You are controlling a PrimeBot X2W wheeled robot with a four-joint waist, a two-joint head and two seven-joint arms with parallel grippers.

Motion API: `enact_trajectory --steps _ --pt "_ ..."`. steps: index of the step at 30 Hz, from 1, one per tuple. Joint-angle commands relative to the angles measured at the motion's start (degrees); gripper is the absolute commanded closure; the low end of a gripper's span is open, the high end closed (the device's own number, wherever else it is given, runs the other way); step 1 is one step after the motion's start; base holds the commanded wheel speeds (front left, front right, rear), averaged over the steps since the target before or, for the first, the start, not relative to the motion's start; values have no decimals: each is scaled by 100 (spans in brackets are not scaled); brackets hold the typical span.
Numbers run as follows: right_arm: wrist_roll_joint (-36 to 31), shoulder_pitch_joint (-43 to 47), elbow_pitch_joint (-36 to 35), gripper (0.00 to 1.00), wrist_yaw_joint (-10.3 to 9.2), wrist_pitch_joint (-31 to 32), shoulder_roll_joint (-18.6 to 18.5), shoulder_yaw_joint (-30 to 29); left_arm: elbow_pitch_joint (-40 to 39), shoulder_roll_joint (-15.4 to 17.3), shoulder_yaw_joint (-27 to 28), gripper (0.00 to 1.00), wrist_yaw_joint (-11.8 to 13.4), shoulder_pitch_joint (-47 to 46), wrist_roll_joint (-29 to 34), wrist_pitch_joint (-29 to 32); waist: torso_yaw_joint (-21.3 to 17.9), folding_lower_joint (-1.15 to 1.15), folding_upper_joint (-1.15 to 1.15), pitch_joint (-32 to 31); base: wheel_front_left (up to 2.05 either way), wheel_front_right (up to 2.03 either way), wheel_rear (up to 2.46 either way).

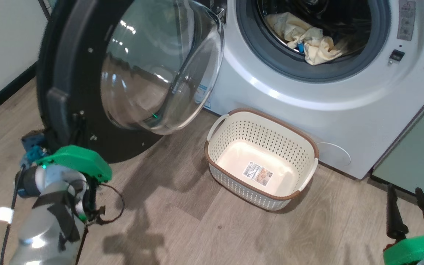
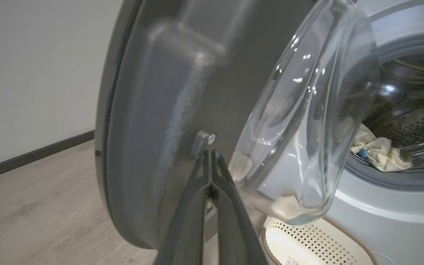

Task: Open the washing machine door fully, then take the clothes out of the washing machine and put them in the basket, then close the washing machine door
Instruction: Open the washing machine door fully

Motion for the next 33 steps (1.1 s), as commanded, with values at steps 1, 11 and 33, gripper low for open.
enact_trajectory --steps 1,11,33 --pt "10 -207 -190 0 21 -55 -181 133 -169 189 376 100 -41 -511 58 -84 -9 -1 0 29 0 0 0" --pt "4 -381 -189 0 21 -55 -283 213 275 13 1063 100 -355 -864 432 -85 -126 -1 0 256 0 0 0" --pt "7 -521 -151 0 21 -55 -294 256 824 -145 2160 100 -745 -1083 1239 -85 -304 -1 0 384 0 0 0"
